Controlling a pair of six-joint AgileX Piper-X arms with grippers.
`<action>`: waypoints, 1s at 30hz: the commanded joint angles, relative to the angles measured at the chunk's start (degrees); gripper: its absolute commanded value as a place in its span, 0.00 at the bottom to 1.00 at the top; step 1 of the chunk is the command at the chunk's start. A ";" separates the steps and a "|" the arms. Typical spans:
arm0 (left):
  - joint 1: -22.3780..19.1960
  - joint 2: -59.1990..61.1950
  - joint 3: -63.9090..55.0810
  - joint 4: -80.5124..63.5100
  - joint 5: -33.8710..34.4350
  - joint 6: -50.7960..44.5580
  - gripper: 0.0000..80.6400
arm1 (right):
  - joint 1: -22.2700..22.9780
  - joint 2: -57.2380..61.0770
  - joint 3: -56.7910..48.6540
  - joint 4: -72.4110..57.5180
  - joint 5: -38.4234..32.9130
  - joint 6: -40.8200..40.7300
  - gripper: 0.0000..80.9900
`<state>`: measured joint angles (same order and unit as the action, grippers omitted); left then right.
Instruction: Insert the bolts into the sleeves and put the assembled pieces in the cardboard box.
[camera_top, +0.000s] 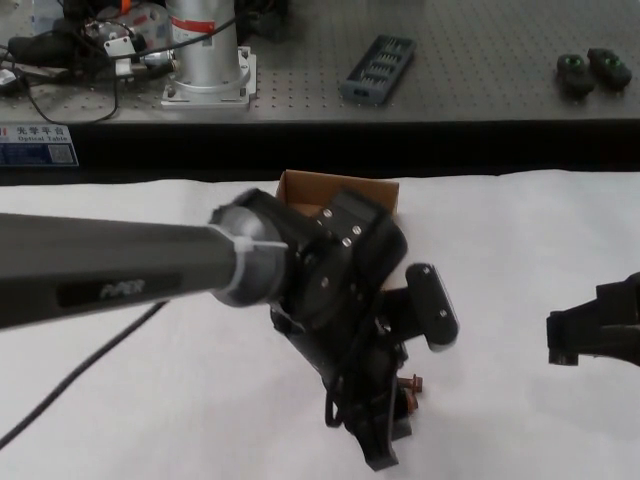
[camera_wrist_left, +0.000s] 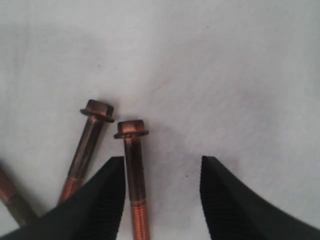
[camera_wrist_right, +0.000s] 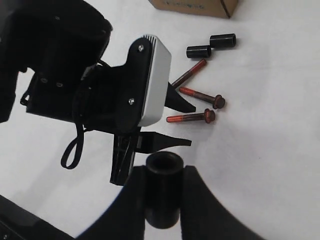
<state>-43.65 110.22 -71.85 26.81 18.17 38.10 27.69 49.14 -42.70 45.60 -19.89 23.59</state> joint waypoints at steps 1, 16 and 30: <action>-0.18 0.71 -0.69 -0.20 0.59 -0.80 0.43 | -0.70 -0.58 -0.06 -0.04 -0.67 -0.47 0.02; -0.18 3.95 -0.69 -3.42 -0.80 -3.71 0.43 | -1.01 -0.58 -0.06 -0.04 -1.66 -1.79 0.02; -0.23 4.93 -2.18 -1.42 -1.77 -3.55 0.01 | -1.01 -0.58 -0.06 -0.04 -1.66 -1.79 0.02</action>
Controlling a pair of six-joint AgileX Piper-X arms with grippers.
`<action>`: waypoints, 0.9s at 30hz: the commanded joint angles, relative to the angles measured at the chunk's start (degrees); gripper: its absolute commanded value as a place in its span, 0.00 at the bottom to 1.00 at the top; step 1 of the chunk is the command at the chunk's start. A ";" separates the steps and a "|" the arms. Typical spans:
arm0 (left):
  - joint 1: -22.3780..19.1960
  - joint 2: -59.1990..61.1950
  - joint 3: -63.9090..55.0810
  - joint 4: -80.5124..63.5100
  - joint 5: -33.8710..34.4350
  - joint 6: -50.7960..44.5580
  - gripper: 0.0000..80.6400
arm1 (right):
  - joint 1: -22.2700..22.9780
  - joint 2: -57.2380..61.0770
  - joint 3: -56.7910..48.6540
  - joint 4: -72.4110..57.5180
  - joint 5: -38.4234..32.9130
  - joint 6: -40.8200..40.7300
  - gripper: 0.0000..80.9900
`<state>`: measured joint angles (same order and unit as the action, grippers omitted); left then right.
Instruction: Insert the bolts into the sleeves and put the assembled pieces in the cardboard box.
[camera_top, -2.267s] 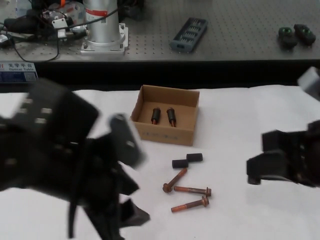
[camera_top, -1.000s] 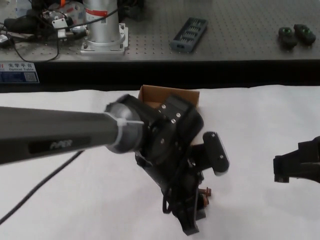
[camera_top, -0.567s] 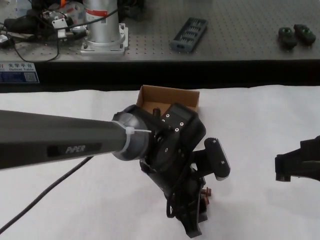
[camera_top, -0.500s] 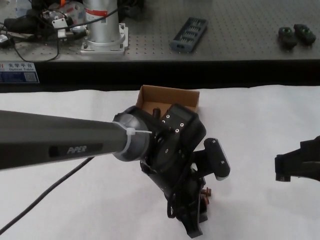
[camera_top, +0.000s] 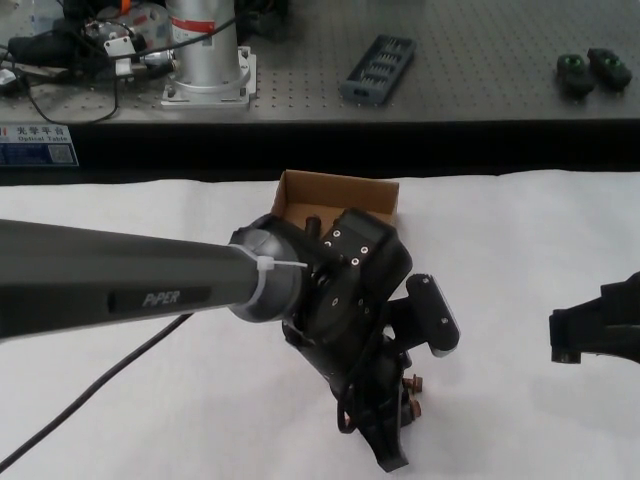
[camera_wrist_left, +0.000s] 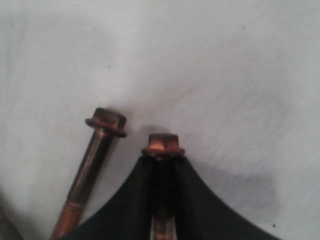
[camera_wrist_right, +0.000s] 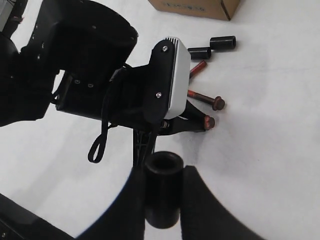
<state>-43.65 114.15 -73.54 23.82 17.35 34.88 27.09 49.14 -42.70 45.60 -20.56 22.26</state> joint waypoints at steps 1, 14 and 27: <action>-0.33 0.99 -1.14 2.45 -1.94 -0.34 0.01 | -0.41 -0.58 -0.06 -0.04 -0.99 -0.46 0.02; 2.08 -9.01 -6.34 9.66 -5.08 -16.47 0.01 | -1.82 -0.58 -0.06 2.03 -2.76 -4.70 0.02; 12.83 -26.17 -1.41 3.07 11.56 -32.86 0.01 | -1.82 -0.58 -0.06 0.20 -10.59 -14.41 0.02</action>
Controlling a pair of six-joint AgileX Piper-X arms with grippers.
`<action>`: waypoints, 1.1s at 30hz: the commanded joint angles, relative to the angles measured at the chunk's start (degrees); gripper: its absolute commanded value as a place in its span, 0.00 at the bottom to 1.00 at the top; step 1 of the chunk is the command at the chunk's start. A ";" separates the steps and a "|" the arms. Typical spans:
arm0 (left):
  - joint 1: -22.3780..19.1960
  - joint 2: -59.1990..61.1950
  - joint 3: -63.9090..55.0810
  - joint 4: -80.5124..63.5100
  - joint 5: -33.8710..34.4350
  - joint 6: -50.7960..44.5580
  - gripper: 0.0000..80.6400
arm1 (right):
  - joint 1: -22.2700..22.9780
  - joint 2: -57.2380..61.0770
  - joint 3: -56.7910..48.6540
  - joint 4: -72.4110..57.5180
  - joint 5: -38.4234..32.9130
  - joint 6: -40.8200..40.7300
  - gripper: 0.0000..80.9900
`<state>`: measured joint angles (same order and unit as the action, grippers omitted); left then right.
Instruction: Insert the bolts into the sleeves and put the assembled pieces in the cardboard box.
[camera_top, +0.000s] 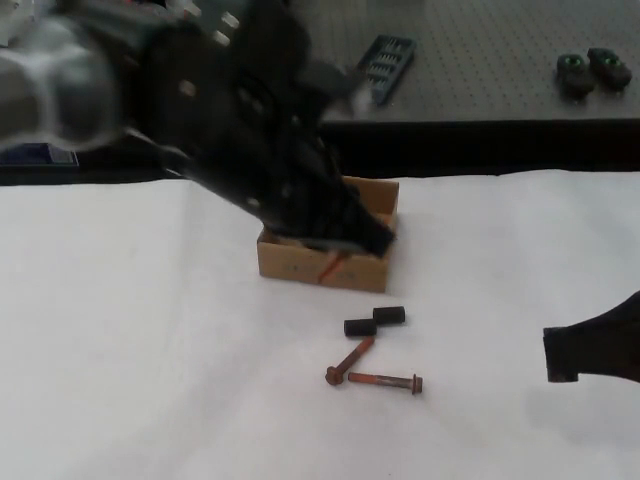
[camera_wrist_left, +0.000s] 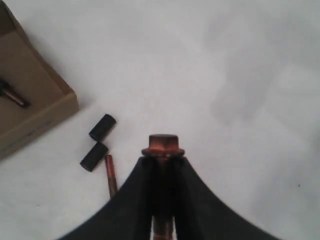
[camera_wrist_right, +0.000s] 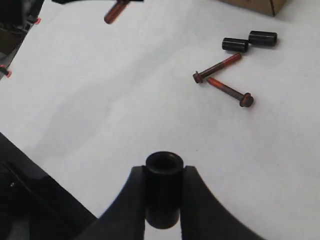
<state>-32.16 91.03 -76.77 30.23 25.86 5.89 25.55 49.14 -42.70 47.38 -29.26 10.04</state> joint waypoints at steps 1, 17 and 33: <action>2.19 -4.64 3.65 -5.92 4.67 -5.89 0.01 | -0.28 -0.58 -0.06 -2.48 -2.47 -2.45 0.02; 7.47 -17.99 28.99 -68.69 17.39 -47.15 0.01 | 0.14 5.32 -0.06 -22.72 -13.33 -1.91 0.02; 7.34 -18.01 29.30 -69.26 23.96 -56.13 0.01 | 7.30 16.56 -0.06 -44.66 -14.17 6.34 0.02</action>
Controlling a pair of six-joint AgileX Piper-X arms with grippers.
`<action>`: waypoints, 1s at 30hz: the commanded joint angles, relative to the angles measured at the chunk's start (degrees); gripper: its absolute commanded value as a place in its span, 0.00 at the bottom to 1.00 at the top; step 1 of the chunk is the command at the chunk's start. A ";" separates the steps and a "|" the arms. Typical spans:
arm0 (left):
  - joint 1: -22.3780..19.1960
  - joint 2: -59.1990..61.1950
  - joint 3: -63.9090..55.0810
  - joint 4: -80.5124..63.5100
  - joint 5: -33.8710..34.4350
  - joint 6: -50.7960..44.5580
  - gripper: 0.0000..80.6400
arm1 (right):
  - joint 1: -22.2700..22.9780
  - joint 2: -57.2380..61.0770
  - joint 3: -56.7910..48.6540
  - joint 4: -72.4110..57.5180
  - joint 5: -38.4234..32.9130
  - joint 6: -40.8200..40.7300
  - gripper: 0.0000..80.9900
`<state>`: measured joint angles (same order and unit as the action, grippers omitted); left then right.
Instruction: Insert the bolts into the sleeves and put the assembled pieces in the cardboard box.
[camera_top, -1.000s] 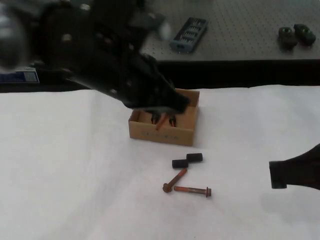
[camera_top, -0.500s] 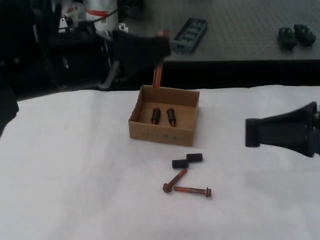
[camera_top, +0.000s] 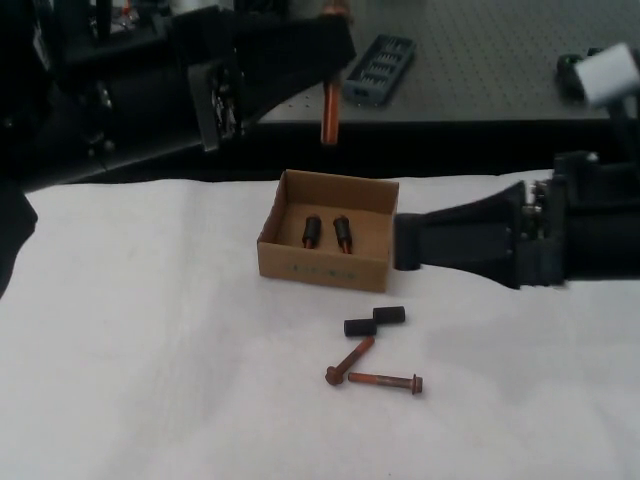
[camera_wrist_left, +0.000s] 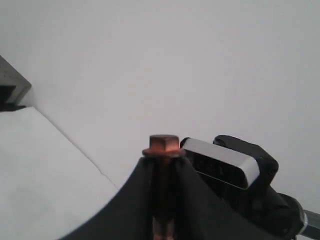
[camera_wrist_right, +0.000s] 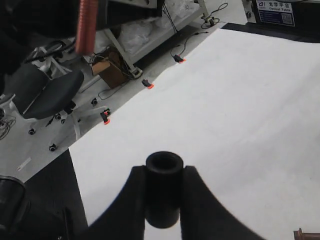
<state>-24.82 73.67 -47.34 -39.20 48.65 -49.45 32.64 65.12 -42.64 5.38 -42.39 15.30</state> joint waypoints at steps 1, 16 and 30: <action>-0.17 -0.65 -0.13 1.74 1.43 -0.79 0.01 | 0.21 1.23 -0.12 -4.07 -1.11 1.85 0.02; -4.05 -0.50 -0.13 4.53 1.74 2.33 0.01 | 0.21 3.84 -0.12 -9.85 -6.98 3.55 0.02; -4.05 -0.50 -0.13 4.53 0.23 7.32 0.01 | 0.21 3.84 -0.12 -13.88 -14.83 6.26 0.02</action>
<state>-28.64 73.67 -47.34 -34.06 49.14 -43.79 32.75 68.81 -42.64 -6.17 -55.19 20.70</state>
